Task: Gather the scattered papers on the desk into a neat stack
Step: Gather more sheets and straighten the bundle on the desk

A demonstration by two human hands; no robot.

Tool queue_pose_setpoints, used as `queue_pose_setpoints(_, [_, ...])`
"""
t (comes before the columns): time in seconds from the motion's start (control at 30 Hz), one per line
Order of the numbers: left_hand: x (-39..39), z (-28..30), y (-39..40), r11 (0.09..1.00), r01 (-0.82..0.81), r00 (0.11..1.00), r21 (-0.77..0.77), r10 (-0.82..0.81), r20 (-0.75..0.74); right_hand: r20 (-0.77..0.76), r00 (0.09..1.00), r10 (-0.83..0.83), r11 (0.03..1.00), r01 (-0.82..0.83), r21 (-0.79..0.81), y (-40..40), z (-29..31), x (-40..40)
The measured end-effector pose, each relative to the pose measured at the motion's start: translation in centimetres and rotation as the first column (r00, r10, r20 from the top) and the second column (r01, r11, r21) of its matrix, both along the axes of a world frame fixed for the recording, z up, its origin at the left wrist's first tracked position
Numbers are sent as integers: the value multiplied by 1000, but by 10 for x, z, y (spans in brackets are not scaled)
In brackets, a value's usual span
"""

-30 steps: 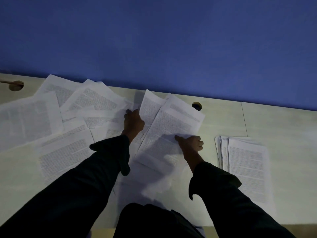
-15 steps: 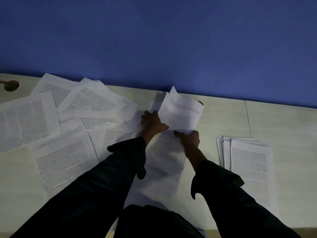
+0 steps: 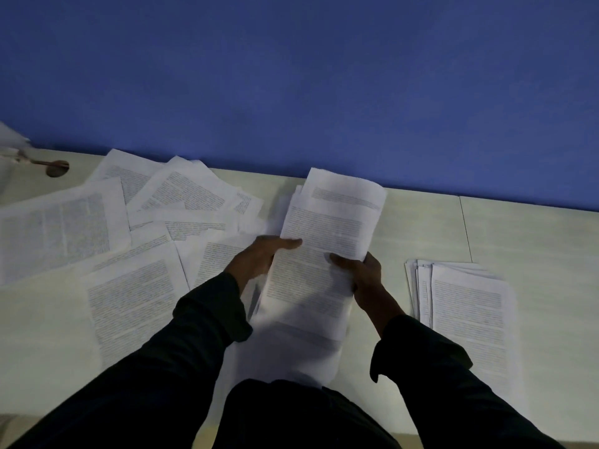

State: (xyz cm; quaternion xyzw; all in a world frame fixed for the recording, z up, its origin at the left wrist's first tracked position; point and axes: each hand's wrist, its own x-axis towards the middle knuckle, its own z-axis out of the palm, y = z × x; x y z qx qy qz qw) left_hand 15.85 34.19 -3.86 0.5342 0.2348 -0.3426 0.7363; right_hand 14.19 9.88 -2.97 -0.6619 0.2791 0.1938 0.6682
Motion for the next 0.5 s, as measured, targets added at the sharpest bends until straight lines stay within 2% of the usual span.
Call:
queue_pose_setpoints(0.07, [-18, 3, 5, 983, 182, 983, 17, -182, 16, 14, 1000, 21, 998, -22, 51, 0, 5, -5])
queue_pose_setpoints(0.1, [-23, 5, 9, 979, 198, 979, 47, -200, 48, 21, 998, 52, 996, -53, 71, -1, 9, -6])
queue_pose_setpoints(0.13, [-28, 8, 11, 984, 159, 983, 82, -165, 80, 21, 997, 74, 993, -75, 89, -2, 12, -7])
queue_pose_setpoints(0.2, [-32, 16, 13, 988, -47, 994, 150, 32, 103, -15, 997, 77, 992, -75, 105, -11, 17, -11])
queue_pose_setpoints(0.23, [-34, 19, 14, 972, -180, 981, 153, 165, 105, -38, 996, 75, 991, -70, 115, -18, 18, -16])
queue_pose_setpoints(0.3, [-37, 22, 15, 917, -393, 917, 65, 385, 104, -85, 991, 104, 981, -88, 174, -28, 18, -31])
queue_pose_setpoints(0.37, [-45, 23, 15, 880, -474, 877, 14, 471, 96, -138, 978, 154, 947, -107, 302, -35, 14, -54])
queue_pose_setpoints(0.43, [-56, 19, 10, 864, -503, 863, 30, 500, 78, -201, 961, 193, 910, -98, 403, -39, 9, -79])
queue_pose_setpoints(0.5, [-71, 8, 3, 851, -523, 852, 52, 522, 29, -229, 955, 190, 913, -86, 399, -40, 1, -100])
